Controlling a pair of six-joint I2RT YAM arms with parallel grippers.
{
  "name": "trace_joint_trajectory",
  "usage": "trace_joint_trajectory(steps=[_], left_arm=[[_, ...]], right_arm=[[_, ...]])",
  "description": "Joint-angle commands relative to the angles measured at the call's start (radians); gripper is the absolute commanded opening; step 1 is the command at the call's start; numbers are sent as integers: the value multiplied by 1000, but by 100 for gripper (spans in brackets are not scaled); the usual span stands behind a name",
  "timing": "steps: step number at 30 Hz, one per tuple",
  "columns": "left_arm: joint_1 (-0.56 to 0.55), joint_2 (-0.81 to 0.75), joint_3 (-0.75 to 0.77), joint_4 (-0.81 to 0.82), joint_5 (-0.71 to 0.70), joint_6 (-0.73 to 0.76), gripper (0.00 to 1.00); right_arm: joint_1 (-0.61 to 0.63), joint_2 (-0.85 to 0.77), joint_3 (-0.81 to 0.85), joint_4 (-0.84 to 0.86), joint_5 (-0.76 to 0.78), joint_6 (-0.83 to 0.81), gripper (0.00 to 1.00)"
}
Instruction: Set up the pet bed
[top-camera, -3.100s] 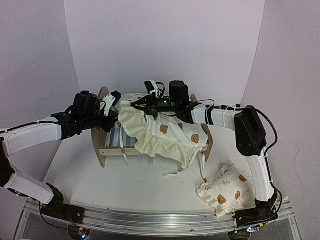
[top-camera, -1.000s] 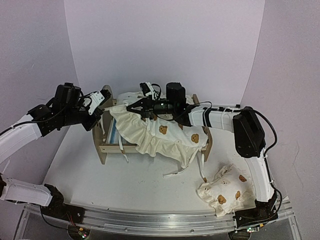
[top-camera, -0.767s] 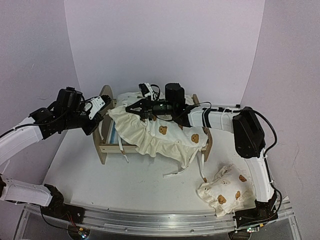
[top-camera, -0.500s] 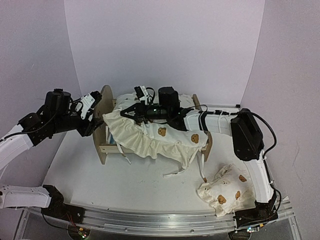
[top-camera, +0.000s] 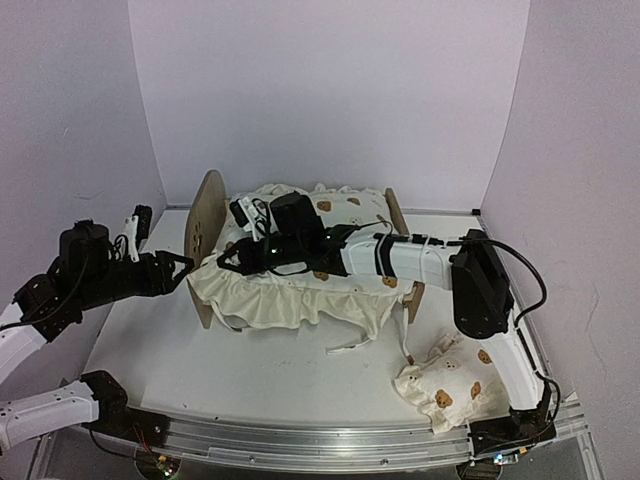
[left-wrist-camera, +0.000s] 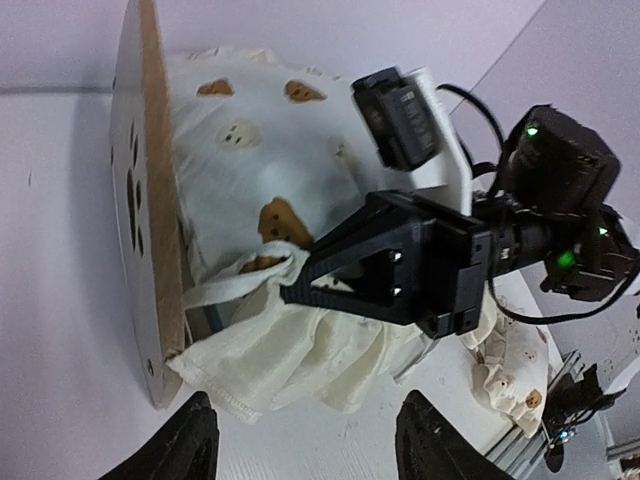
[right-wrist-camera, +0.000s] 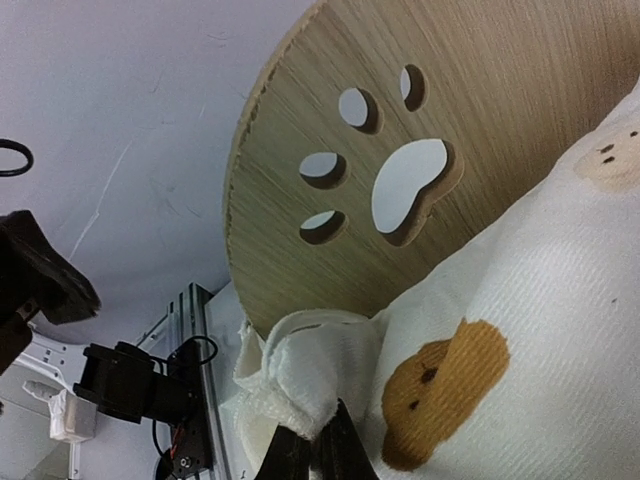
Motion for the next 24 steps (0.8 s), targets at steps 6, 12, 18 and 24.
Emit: trace_joint_trajectory(steps=[6,12,18,24], left_arm=[[4,-117,-236,112,-89,-432,41],[4,-206,-465,342,-5,-459,30],[1,-101,-578,568,7,-455,18],[-166,-49,-699,790,-324,-341,7]], right_arm=[[-13,71,148,-133,-71,-66,0],[-71,114,209,-124,-144,75,0],[-105,163,252,-130,-239,133,0],[-105,168,260,-124,-262,136,0]])
